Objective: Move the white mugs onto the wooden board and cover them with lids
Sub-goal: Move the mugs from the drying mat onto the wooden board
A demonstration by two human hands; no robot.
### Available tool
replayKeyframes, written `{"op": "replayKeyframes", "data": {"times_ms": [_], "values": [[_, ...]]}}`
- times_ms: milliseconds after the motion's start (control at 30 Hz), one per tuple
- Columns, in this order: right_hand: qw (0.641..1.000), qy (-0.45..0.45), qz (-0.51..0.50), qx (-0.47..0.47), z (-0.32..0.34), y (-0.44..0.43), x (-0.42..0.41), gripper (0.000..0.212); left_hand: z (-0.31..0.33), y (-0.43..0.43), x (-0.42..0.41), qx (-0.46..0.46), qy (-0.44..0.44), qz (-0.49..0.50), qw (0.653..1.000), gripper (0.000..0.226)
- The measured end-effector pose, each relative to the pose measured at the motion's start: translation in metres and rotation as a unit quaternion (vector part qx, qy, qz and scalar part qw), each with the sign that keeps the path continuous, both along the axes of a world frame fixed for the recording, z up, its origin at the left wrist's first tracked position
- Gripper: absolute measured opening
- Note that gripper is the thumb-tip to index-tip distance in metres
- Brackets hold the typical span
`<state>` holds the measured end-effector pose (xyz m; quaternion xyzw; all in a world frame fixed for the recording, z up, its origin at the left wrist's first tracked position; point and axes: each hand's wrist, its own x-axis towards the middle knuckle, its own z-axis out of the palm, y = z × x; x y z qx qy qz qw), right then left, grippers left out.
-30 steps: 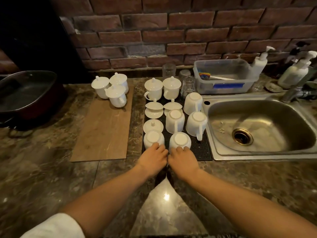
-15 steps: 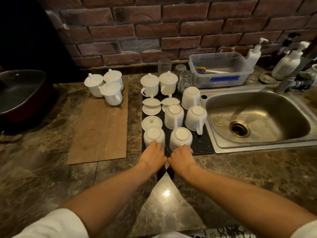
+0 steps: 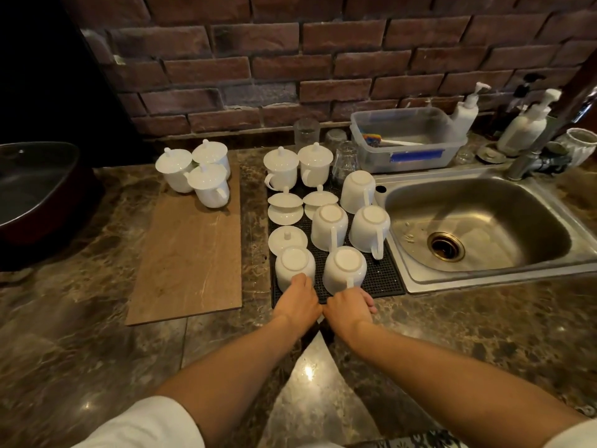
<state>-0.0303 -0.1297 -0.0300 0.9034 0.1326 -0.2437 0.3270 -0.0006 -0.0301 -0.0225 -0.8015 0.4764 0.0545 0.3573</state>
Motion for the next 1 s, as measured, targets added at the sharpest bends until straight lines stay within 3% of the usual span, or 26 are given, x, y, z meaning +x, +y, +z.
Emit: {"op": "replayKeyframes", "data": {"times_ms": [267,633,1000], "values": [[0.996,0.004,0.062,-0.059,-0.004,0.003,0.001,0.027,0.002,0.004,0.001,0.004,-0.008,-0.016,1.000,0.023],[0.989,-0.011,0.133,-0.068,0.003,0.002,0.002,0.025,0.007,0.024,0.007,-0.054,0.026,-0.035,0.998,0.021],[0.995,-0.039,0.079,-0.036,0.029,0.008,0.003,0.018,0.028,0.045,0.008,-0.155,0.060,-0.041,0.985,0.022]]}}
